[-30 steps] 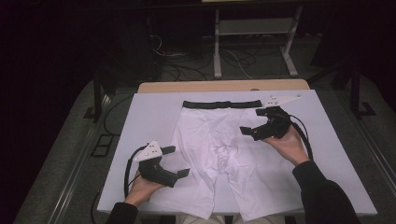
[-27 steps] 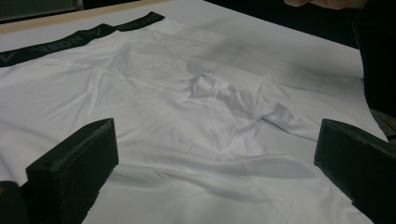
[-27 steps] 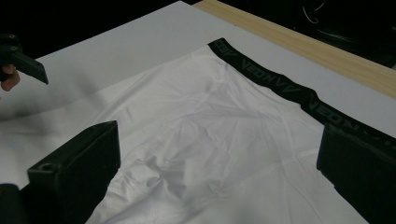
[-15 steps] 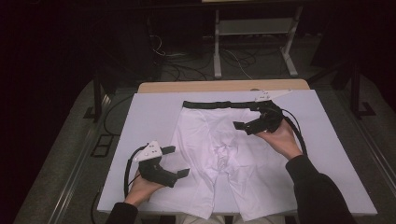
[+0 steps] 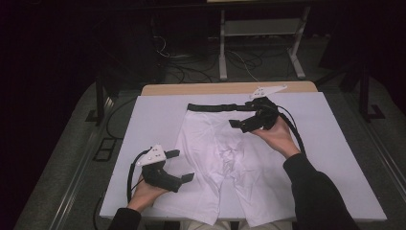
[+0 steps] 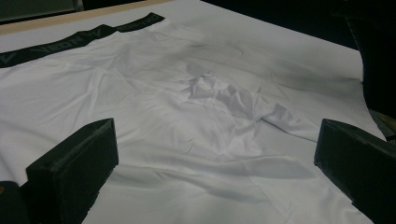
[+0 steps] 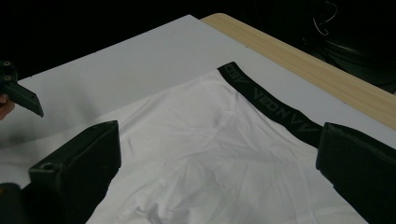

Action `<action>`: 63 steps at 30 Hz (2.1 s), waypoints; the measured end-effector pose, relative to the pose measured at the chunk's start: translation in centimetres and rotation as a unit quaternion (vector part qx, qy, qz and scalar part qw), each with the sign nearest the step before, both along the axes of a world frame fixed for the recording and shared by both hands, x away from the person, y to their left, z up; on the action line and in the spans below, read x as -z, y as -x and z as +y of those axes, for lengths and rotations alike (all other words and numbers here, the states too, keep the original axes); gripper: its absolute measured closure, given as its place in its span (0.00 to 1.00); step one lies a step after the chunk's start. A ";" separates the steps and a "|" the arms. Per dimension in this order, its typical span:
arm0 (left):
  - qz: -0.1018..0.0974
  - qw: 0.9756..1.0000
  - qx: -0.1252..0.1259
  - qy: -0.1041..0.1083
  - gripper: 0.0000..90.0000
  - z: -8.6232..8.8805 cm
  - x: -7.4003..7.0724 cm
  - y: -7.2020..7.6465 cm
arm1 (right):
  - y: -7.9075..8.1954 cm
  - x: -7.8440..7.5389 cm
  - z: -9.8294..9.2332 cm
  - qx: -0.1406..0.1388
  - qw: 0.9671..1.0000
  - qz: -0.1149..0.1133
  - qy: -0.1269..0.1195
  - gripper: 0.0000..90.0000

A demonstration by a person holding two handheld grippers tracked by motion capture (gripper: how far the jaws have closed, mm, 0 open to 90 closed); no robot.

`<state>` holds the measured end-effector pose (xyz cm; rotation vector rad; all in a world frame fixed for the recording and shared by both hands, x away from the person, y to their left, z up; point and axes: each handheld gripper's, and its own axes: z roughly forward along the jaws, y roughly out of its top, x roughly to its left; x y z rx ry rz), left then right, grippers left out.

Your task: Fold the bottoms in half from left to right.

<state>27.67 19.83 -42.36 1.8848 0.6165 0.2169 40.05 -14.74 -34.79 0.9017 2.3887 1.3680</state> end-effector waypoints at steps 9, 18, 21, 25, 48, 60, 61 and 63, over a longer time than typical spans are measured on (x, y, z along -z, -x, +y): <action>0.000 1.000 0.000 0.001 0.00 0.0 0.0 0.0 | -1.2 0.0 1.1 -0.001 1.000 0.003 0.002 0.00; 0.000 1.000 0.000 0.002 0.00 0.0 0.0 0.0 | -2.9 0.0 2.7 -0.004 1.000 0.005 0.002 0.00; -0.001 1.000 0.000 0.002 0.00 0.1 0.0 0.0 | -3.2 0.0 3.1 -0.004 1.000 0.008 0.001 0.00; -0.001 1.000 0.000 0.003 0.00 0.1 0.0 0.0 | -4.1 0.0 4.1 -0.006 1.000 0.007 0.003 0.00; 0.000 1.000 0.002 0.010 0.00 0.2 -0.1 0.0 | -7.8 2.1 9.3 -0.014 0.999 0.027 0.020 0.00; 0.001 1.000 0.003 0.013 0.00 0.3 -0.1 0.0 | -9.6 3.5 11.0 -0.008 0.999 0.035 0.016 0.00; 0.001 1.000 0.003 0.013 0.00 0.3 -0.1 0.0 | -9.7 3.6 11.1 -0.008 0.999 0.035 0.016 0.00; 0.002 1.000 0.003 0.014 0.00 0.3 -0.1 0.0 | -10.0 3.8 11.3 -0.007 0.999 0.034 0.016 0.00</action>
